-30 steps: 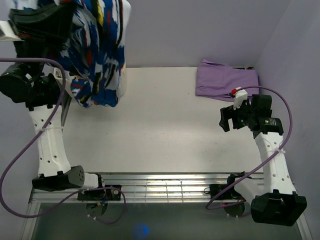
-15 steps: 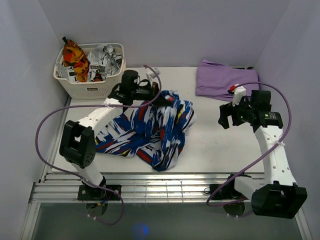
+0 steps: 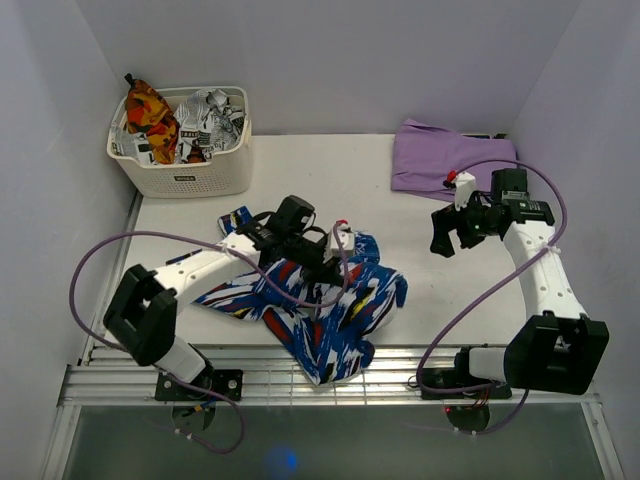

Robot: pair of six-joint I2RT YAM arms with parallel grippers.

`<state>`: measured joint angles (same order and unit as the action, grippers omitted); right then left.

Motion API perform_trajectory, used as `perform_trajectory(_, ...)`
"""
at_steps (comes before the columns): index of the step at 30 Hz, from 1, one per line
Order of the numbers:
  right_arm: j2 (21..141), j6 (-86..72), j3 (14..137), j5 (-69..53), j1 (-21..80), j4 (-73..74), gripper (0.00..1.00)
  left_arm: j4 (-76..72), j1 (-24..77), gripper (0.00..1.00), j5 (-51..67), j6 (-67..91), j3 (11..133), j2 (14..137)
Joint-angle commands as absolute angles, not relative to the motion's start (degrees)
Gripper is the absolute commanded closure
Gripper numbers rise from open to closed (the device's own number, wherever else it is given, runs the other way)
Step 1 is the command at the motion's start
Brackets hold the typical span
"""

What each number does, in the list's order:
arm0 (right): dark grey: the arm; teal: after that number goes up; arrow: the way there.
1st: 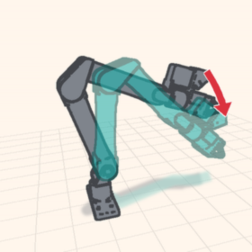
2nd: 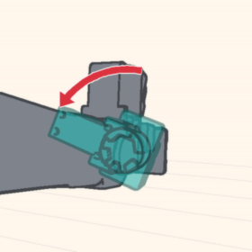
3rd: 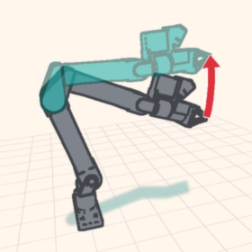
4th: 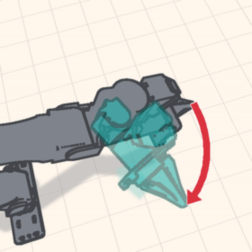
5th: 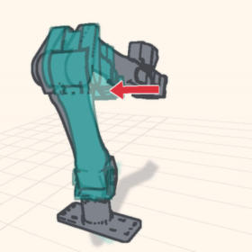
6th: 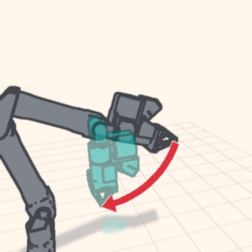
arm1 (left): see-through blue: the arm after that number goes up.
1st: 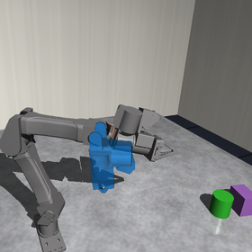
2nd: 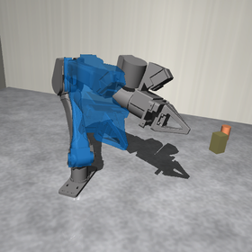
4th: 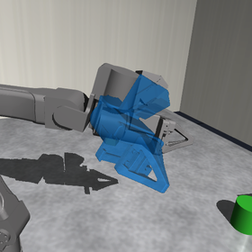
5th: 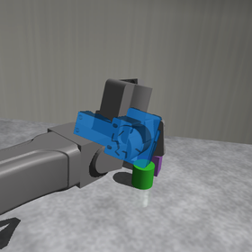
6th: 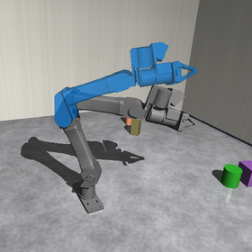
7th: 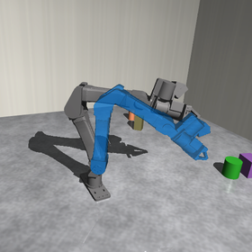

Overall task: Fold and stack the trousers
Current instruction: Move the trousers to the center of the board, then flatten the trousers out

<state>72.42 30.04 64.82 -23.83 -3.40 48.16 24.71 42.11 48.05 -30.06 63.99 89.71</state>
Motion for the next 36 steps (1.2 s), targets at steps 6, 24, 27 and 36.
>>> perform_trajectory(6,82.7,27.25,69.69,-36.21,-0.19,49.22,0.02,47.72,41.48,1.0,36.31,-63.45,53.1,77.63)
perform_trajectory(24,105.73,7.48,73.48,-46.49,17.84,37.01,0.15,42.37,40.61,0.19,28.91,-48.45,52.2,69.09)
perform_trajectory(27,108.62,5.37,72.86,-47.98,18.28,33.67,0.26,38.77,34.92,0.18,30.93,-40.45,54.22,65.31)
perform_trajectory(36,107.87,3.51,78.22,-49.57,16.44,30.5,0.92,41.65,8.91,0.18,39.02,-28.83,60.12,64.15)
